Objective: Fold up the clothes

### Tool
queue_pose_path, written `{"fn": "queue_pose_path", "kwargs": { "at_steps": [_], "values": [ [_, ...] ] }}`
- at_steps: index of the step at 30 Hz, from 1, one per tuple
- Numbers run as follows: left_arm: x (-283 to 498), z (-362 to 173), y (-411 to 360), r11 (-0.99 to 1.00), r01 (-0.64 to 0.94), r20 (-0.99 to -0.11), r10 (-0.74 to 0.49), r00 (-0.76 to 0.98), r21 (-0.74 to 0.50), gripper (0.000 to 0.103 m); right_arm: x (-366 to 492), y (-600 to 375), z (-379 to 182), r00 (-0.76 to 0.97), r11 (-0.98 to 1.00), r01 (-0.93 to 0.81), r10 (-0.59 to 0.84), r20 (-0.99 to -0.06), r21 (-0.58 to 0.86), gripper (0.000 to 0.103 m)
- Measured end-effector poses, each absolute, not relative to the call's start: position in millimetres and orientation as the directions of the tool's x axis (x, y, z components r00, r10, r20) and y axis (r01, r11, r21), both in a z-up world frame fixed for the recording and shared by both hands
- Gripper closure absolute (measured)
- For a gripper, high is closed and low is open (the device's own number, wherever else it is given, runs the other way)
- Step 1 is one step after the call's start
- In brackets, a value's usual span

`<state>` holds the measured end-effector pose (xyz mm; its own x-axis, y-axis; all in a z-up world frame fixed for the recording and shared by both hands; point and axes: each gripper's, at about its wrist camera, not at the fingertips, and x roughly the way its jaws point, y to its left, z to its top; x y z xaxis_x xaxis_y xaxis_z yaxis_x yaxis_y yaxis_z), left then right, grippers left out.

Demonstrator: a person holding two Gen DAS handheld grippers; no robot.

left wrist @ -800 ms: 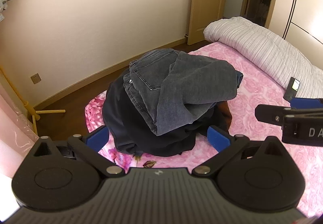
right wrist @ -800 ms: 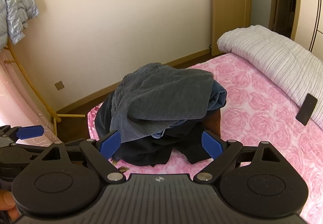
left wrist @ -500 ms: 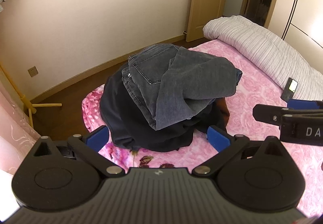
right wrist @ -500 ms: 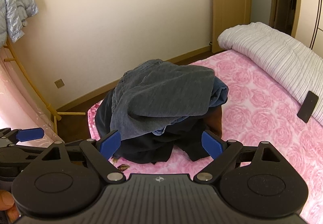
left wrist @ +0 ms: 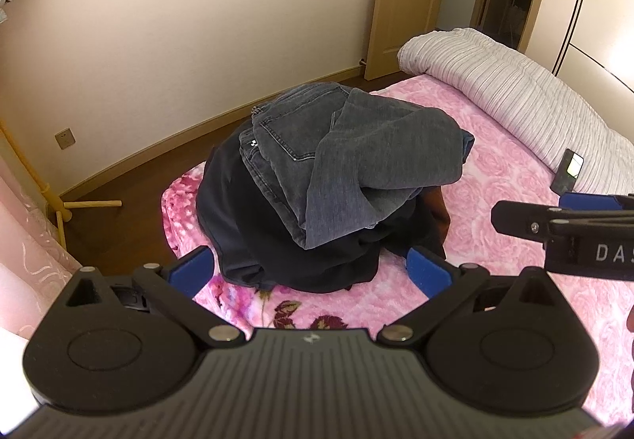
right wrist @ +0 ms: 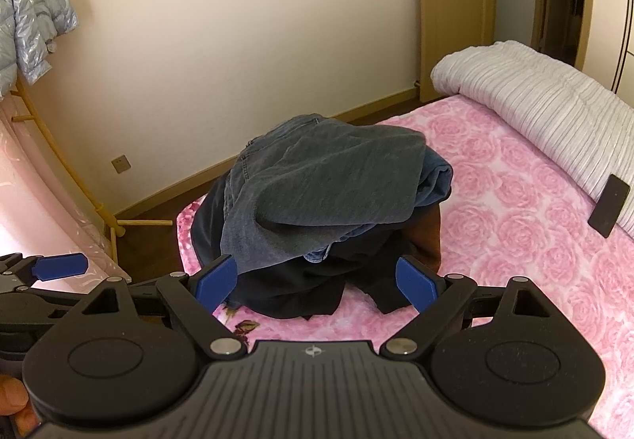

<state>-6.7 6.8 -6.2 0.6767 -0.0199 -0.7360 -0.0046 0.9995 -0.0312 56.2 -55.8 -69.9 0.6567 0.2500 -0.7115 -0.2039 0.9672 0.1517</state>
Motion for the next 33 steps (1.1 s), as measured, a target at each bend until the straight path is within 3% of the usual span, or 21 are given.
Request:
{"fn": "queue_pose_path", "kwargs": {
  "at_steps": [33],
  "values": [
    [-0.8, -6.5, 1.4, 1.0, -0.024, -0.74, 0.017, 0.672, 0.002, 0.001, 64.2, -69.5, -76.0, 0.65, 0.965, -0.201, 0.259, -0.714, 0.167, 0.014]
  ]
}}
